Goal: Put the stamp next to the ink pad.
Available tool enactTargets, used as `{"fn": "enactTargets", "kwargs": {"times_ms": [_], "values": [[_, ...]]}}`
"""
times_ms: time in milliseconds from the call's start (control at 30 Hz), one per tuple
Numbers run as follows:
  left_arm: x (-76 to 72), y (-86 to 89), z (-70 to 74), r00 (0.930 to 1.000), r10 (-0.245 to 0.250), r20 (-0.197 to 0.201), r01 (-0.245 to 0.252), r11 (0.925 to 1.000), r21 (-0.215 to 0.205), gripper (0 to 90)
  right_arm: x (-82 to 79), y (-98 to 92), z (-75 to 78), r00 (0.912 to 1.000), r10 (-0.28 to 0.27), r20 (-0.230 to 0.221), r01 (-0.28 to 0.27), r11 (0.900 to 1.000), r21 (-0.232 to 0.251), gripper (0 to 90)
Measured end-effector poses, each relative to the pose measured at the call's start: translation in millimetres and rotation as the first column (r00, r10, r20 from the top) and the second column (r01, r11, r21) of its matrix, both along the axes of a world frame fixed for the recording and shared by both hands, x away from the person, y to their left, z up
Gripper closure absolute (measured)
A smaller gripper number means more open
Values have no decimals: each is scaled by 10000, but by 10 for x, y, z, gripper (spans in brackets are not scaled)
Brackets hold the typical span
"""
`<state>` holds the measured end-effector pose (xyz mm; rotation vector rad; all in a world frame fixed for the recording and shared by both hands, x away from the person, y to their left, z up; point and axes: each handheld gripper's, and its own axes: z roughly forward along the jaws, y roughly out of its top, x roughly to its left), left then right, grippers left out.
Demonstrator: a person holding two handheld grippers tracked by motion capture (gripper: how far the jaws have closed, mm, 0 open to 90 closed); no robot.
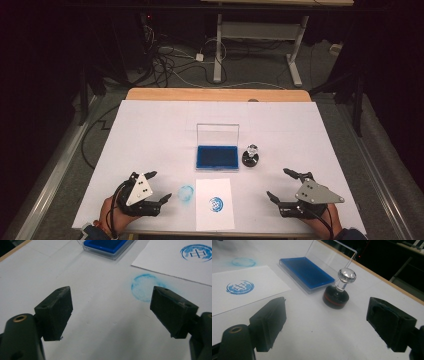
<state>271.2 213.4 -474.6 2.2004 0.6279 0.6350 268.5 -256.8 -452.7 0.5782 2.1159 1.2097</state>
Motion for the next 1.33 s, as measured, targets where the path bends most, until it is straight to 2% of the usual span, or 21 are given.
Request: {"fn": "enactTargets", "kwargs": {"times_ms": [100,233,367,400,467,567,633,667,800,1333], "values": [[-14,10,11,9999,109,50,-108,9998,-175,178,6,5,13,9999,59,133,-60,9999,86,163],[-6,36,-8,9998,174,-119,-175,9998,-48,177,64,17,40,9999,110,125,-114,9994,341,174],[59,15,13,9998,211,-53,-212,9994,-277,178,46,-1,11,9996,253,-106,-251,9995,196,174],[58,-1,-3,9996,185,-233,-190,9995,-246,178,28,-16,19,9997,228,-106,-226,9996,193,173],[26,-25,-22,9995,123,-284,-122,9999,27,177,10,-40,54,9999,154,-15,-153,9992,358,172],[-33,-25,12,10000,53,-83,-52,9999,103,177,-4,-50,81,9998,186,52,-188,9984,537,172],[-26,-19,20,10000,67,-49,-67,10000,-35,177,-1,-45,74,9998,186,-38,-184,9988,463,172],[-16,-15,19,10000,46,58,-46,10000,28,178,4,-39,73,9998,188,-67,-185,9989,420,172],[1,6,-1,10000,31,-76,-31,10000,3,178,-3,-12,71,9996,261,-98,-258,9991,348,173],[26,-16,4,9999,35,-98,-35,10000,-29,178,27,-34,58,9996,248,-148,-243,9991,359,173]]}}
